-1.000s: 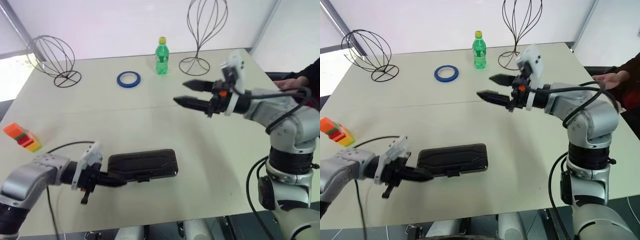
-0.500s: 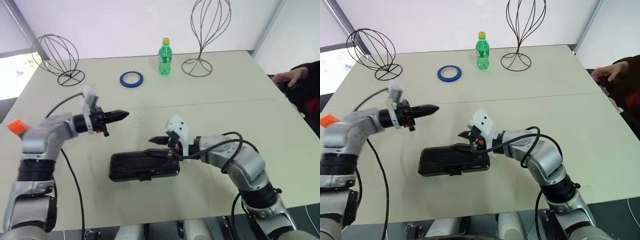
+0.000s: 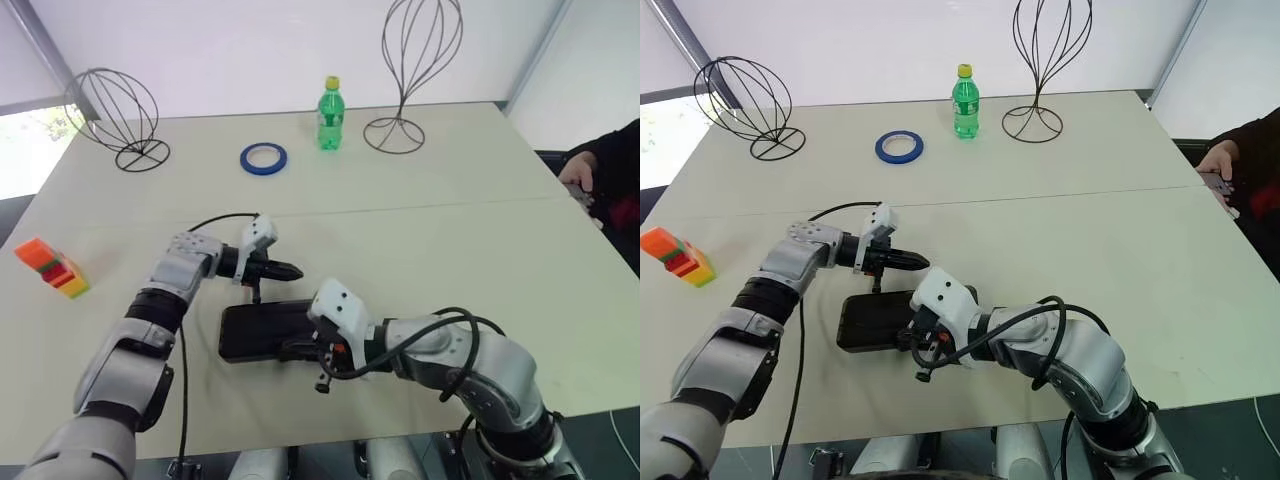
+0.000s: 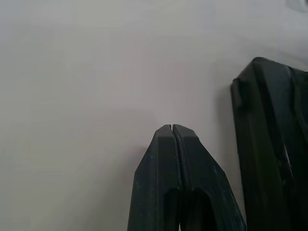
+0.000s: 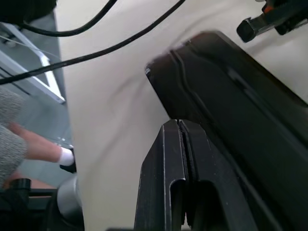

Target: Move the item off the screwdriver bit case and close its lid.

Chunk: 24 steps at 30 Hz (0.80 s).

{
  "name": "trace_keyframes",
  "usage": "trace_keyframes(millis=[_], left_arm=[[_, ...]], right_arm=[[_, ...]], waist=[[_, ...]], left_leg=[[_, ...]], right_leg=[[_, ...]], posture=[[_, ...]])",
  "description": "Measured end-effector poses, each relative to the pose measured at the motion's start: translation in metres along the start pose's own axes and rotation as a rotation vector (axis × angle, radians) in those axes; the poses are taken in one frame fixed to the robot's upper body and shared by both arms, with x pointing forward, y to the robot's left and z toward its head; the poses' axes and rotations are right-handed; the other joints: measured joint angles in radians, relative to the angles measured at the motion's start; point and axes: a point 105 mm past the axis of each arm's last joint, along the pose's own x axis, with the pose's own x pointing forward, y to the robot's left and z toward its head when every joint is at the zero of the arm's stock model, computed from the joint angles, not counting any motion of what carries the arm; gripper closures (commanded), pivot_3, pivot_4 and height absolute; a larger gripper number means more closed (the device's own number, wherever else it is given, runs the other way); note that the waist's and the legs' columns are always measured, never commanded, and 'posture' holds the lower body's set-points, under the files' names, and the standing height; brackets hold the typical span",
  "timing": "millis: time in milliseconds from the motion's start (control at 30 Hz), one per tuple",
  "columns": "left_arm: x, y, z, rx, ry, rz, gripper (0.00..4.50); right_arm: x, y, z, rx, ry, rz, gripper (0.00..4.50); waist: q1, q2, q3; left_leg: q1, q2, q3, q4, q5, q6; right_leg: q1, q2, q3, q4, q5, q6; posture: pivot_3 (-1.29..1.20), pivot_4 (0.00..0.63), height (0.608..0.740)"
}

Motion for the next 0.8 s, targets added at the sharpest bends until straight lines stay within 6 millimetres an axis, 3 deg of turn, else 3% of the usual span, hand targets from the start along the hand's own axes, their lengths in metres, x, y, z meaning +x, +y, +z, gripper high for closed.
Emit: trace_keyframes(millis=[367, 500, 800], left_arm=[[-0.005, -0.005, -0.006, -0.01, 0.05, -0.08, 4.5], [-0.007, -0.016, -0.007, 0.003, 0.094, -0.178, 4.5], [-0.009, -0.022, -0.003, 0.097, 0.141, -0.189, 4.5]], right_arm=[[0.015, -0.006, -0.033, -0.035, 0.13, -0.098, 4.48], [0.019, -0.01, -0.031, -0.038, 0.125, -0.124, 4.48], [0.028, -0.008, -0.029, 0.031, 0.175, -0.171, 4.48]], waist=[[0.002, 0.0, 0.0], [0.001, -0.001, 0.0], [-0.006, -0.002, -0.003]], left_leg=[[0.0, 0.0, 0.0, 0.001, 0.0, 0.0], [0.001, 0.0, 0.0, 0.002, 0.0, 0.0], [0.003, 0.003, -0.001, 0.002, 0.0, 0.0]], right_leg=[[0.0, 0.0, 0.0, 0.001, 0.0, 0.0], [0.001, 0.001, 0.0, 0.001, 0.0, 0.0], [0.002, 0.003, 0.0, 0.003, 0.0, 0.0]], posture=[[0.0, 0.15, 0.74], [0.0, 0.15, 0.74], [0.0, 0.15, 0.74]])
